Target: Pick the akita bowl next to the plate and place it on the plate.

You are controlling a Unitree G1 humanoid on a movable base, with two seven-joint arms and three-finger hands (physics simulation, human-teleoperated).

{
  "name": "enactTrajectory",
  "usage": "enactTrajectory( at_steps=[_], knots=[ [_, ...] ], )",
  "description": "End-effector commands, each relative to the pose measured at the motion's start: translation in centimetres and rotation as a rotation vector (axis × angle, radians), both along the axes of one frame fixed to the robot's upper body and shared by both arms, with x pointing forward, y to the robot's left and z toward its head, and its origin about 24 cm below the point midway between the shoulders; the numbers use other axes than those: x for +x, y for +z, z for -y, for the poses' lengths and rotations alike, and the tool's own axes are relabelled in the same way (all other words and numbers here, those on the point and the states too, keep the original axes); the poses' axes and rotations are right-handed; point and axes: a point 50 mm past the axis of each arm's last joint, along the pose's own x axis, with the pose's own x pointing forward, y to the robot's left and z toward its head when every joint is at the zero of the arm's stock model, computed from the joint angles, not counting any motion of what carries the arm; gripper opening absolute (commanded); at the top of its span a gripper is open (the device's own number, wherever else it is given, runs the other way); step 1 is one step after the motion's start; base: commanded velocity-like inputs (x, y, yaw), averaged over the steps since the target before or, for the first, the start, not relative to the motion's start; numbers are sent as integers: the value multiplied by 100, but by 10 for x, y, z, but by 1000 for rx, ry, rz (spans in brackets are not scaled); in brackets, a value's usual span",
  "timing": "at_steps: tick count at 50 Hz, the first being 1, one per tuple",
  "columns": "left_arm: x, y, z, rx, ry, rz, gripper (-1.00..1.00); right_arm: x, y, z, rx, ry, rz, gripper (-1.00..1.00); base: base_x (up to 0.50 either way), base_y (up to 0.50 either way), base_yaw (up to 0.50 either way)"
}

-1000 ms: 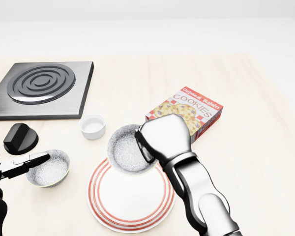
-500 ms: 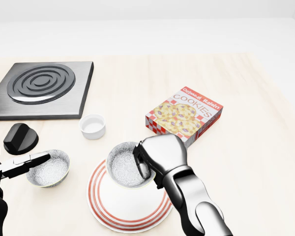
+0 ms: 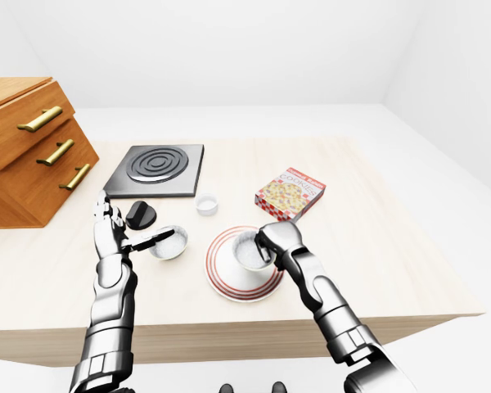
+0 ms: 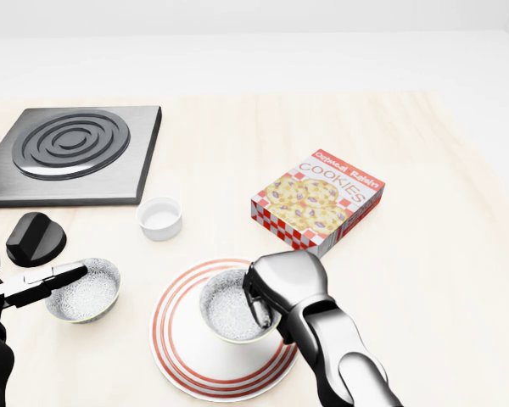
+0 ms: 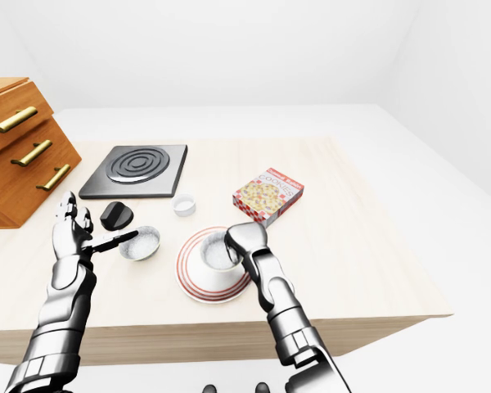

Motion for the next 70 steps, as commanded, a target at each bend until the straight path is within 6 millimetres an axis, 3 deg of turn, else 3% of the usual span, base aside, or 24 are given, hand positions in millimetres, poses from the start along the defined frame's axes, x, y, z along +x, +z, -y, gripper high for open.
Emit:
enactTrajectory(
  at_steps=[1, 29, 36, 56, 67, 68, 69, 70],
  knots=[
    [0, -3, 0, -5, -1, -15, 100, -1, -2, -4, 64, 34, -15, -100, 0, 0, 0],
    [0, -3, 0, -3, 0, -12, 100, 6, -5, -11, 145, 21, -16, -100, 0, 0, 0],
    [0, -1, 0, -1, 0, -4, 100, 6, -14, -8, 111, 13, -22, -100, 0, 0, 0],
    [-1, 1, 1, 1, -1, 2, 100, 9, -13, -3, 46, 17, -3, -100, 0, 0, 0],
    [0, -3, 0, -4, -2, -13, 100, 9, -3, -7, 42, 37, 37, -100, 0, 0, 0],
    [0, -4, 0, -5, -2, -16, 100, 9, -1, -8, 41, 39, 37, -24, 0, 0, 0],
    [0, -3, 0, -4, -2, -13, 100, 6, 3, -10, 30, 56, 49, 100, 0, 0, 0],
    [0, -2, 0, -3, -2, -10, 100, 6, 5, -10, 27, 54, 55, 100, 0, 0, 0]
  ],
)
